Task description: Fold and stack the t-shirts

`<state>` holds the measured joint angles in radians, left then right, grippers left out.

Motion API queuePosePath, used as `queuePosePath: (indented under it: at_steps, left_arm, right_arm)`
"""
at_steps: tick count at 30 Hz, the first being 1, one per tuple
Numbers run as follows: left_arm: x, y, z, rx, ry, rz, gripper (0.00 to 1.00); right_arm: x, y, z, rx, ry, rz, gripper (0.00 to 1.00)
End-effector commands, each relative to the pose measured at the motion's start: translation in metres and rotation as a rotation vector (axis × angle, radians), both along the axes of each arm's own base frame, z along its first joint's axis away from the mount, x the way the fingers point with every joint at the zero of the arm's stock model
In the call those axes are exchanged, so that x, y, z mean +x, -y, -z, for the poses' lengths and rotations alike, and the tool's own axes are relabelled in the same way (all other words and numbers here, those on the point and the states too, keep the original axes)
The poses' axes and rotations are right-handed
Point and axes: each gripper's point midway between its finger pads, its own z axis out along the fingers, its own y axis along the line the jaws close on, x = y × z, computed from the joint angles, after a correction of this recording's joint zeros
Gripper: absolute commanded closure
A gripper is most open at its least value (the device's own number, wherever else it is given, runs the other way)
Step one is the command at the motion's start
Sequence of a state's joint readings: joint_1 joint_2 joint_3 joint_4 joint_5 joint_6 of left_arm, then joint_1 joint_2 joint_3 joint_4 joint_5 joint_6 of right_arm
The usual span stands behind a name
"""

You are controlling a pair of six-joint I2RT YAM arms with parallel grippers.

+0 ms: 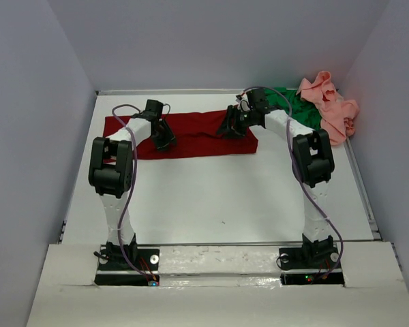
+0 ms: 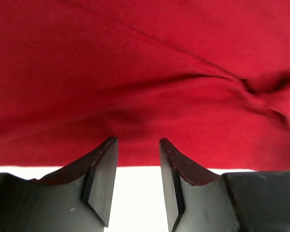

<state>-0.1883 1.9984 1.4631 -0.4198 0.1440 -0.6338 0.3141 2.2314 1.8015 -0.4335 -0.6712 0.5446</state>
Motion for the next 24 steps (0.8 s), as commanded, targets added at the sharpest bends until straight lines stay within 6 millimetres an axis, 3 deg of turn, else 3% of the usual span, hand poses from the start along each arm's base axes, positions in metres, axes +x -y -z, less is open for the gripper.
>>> queuePosePath:
  at_steps: [1,9,24]
  left_arm:
    - [0.002,0.005,0.004,-0.030,-0.018,-0.004,0.51]
    - [0.004,0.010,0.025,-0.012,-0.055,0.018,0.51]
    - [-0.008,0.008,0.030,0.021,-0.102,0.027,0.52]
  right_arm:
    - [0.014,0.000,-0.016,0.004,0.084,0.022,0.42]
    - [0.027,0.000,-0.011,-0.043,0.131,0.041,0.42]
    - [0.047,-0.001,0.018,-0.080,0.132,0.054,0.43]
